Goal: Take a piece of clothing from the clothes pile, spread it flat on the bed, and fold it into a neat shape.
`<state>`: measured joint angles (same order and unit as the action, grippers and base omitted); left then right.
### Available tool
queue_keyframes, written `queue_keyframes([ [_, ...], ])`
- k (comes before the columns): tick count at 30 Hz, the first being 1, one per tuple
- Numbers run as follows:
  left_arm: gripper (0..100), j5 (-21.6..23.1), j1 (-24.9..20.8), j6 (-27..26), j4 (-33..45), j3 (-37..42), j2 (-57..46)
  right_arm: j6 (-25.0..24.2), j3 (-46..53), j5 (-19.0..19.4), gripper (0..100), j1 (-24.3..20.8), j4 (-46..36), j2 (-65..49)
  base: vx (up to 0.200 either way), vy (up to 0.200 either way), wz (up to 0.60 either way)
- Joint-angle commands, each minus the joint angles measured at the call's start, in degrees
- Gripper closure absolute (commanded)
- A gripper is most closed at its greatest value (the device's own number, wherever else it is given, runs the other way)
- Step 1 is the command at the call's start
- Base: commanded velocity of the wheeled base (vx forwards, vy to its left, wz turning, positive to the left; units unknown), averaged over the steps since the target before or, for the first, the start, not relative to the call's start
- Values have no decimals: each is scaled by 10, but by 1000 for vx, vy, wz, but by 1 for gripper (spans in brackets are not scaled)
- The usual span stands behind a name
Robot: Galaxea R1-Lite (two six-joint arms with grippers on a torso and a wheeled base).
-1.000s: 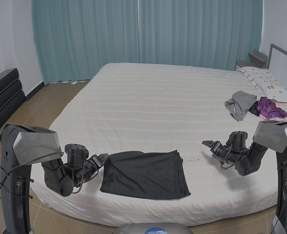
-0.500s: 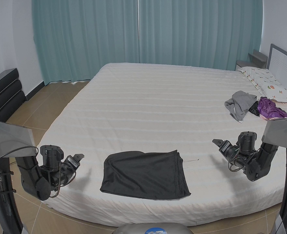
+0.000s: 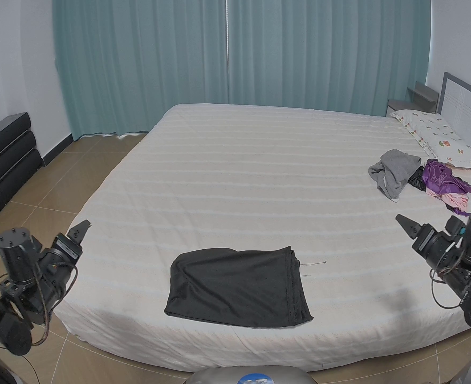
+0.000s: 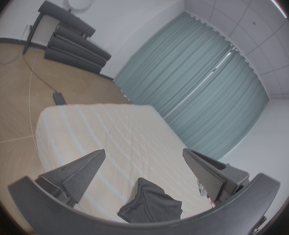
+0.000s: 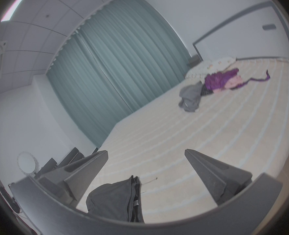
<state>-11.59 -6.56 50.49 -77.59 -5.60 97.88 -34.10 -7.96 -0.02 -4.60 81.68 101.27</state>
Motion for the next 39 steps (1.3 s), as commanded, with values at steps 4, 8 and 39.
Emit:
queue_keyframes([
  [4, 0, -53, -10, -147, 181, 56, -422, 79, 80, 0, 0, 7, -72, -343, 0, 0, 0],
  [8, 0, -53, -9, -251, 382, 34, -640, 131, 80, 35, 0, 13, -257, -507, 0, 0, 0],
  [39, 0, -43, 66, -518, 790, -103, -979, 409, 14, 14, 0, 46, -732, -1013, 0, 0, 0],
])
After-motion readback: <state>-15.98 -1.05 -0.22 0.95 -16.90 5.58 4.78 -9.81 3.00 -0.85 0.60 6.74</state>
